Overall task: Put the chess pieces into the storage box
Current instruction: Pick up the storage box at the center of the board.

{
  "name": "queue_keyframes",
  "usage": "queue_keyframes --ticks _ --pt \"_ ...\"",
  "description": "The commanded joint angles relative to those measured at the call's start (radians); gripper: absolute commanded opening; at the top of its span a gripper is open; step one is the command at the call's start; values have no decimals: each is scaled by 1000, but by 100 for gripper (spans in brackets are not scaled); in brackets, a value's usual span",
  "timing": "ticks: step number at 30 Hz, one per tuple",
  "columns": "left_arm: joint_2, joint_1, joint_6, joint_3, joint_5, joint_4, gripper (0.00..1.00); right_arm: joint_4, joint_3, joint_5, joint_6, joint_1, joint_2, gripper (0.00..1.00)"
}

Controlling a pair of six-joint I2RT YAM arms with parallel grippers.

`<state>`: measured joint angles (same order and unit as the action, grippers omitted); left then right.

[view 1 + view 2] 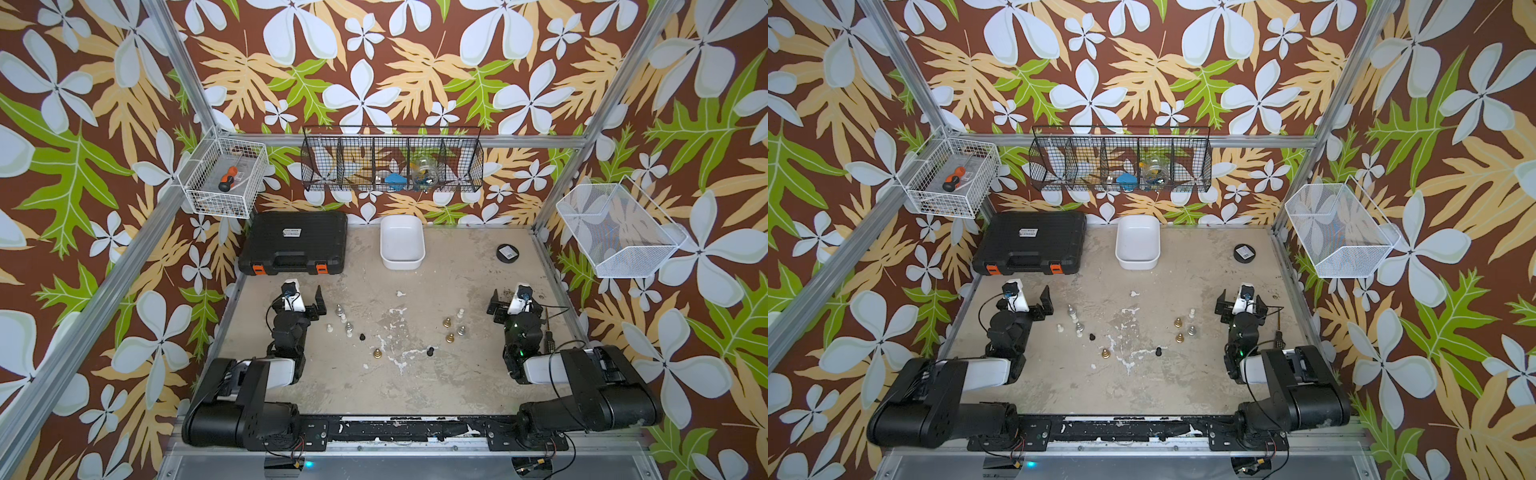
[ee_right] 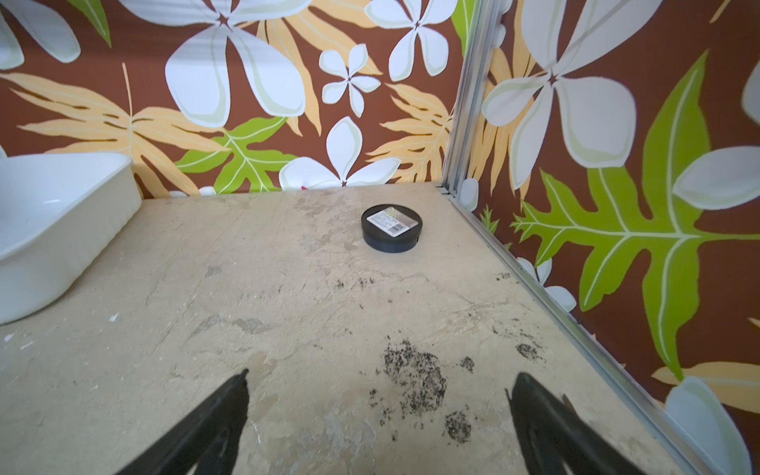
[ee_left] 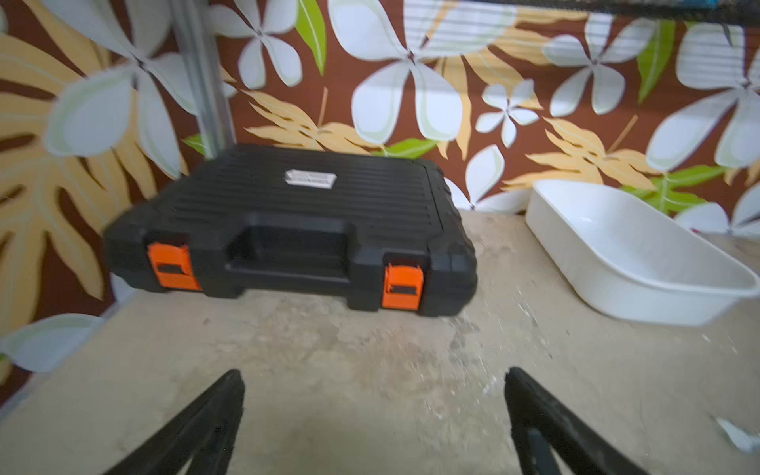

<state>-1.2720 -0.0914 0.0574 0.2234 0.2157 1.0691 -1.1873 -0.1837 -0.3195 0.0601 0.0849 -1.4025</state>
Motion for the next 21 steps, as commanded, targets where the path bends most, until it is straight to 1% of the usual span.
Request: queue_keyframes --ticks 1,2,3,4,5,6,7,8,10,11,12,15,17,21 --pt "147 -34 217 154 169 -377 99 318 -171 91 -30 24 112 100" --pt "164 -37 275 210 93 -432 89 477 -269 59 168 18 133 100" --pt "159 -42 328 268 28 -471 84 605 -353 19 396 10 135 100" --pt "130 -59 373 352 -42 -535 82 690 -427 150 538 -12 113 99" --pt "84 -83 392 449 -92 -615 81 670 -491 406 525 -29 69 92" --pt "37 -109 396 538 -119 -692 81 672 -566 547 520 -21 21 85" --pt "-22 -139 382 631 -153 -775 81 758 -670 627 518 5 -44 81" --pt "-77 -164 375 712 -177 -845 81 886 -793 636 487 41 -113 80" --pt "-180 -191 373 838 -218 -962 80 1097 -986 574 403 106 -238 79" --pt "-225 -201 367 893 -237 -1010 79 1181 -1074 554 372 125 -303 76" --pt "-261 -214 360 931 -235 -1045 79 1236 -1136 543 358 134 -349 76" --pt "-359 -249 338 1029 -236 -1128 79 1310 -1270 537 326 149 -478 76" --pt "-419 -270 327 1094 -245 -1190 79 1419 -1409 523 284 160 -586 77" --pt "-500 -298 307 1171 -244 -1261 79 1645 -1699 522 195 190 -796 77"
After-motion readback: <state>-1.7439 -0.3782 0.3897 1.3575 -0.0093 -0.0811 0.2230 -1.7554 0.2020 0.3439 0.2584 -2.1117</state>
